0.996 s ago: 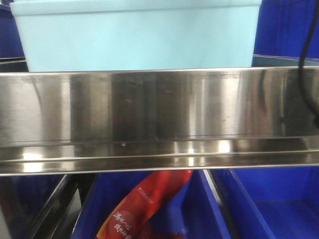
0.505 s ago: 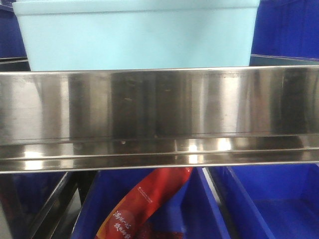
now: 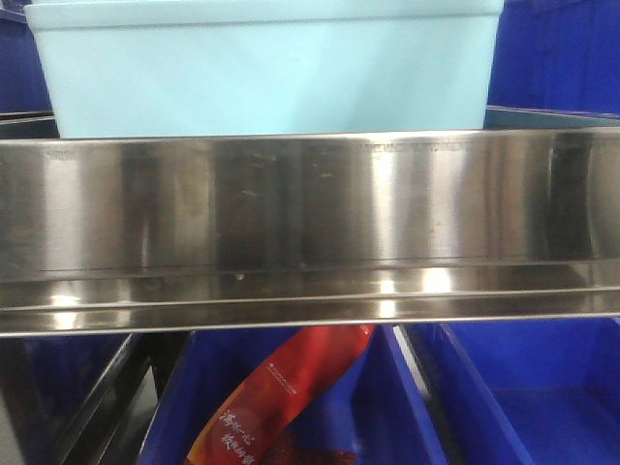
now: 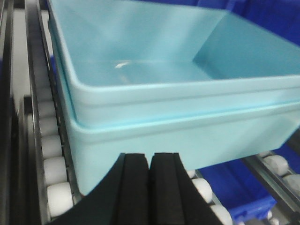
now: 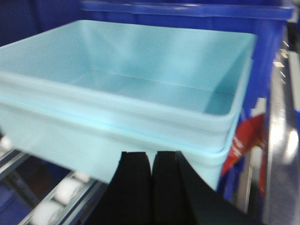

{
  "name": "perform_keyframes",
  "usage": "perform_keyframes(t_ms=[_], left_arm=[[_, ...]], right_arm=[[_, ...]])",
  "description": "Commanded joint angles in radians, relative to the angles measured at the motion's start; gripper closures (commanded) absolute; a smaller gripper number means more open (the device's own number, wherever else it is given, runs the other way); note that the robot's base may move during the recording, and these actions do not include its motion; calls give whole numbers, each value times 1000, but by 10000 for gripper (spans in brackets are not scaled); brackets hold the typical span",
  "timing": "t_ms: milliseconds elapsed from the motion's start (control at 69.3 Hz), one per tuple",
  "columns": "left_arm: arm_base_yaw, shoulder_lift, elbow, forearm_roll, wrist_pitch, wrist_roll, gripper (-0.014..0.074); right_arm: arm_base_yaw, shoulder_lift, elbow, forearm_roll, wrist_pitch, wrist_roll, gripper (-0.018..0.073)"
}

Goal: Move two blue bins to right shelf middle

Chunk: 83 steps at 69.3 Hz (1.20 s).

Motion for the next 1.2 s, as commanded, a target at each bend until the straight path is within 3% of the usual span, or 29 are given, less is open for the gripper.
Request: perform_keyframes(t_ms=[0, 159, 491, 606, 924, 1025, 1097, 1183], left_arm=[[-3, -84, 78, 31, -99, 2, 707], [-3, -259, 179, 42, -112, 2, 707], [-3, -515, 183, 43, -95, 2, 707], [-3, -544, 183, 43, -95, 2, 707], [-3, -549, 183, 43, -95, 2, 707], [-3, -549, 183, 43, -95, 2, 707], [-3, -549, 183, 43, -95, 2, 707], [-3, -549, 183, 43, -95, 2, 707]], right_arm=[[-1, -62, 72, -31, -118, -7, 722], [-1, -176, 167, -31, -130, -7, 722], [-1, -349, 180, -31, -258, -7, 722], [-1, -351, 180, -31, -319, -7, 722], [-1, -351, 180, -31, -326, -7, 722], [-6, -365, 185, -27, -231, -12, 722], [-26, -389, 221, 70, -208, -150, 722], [-84, -444, 298, 310, -218, -506, 722]])
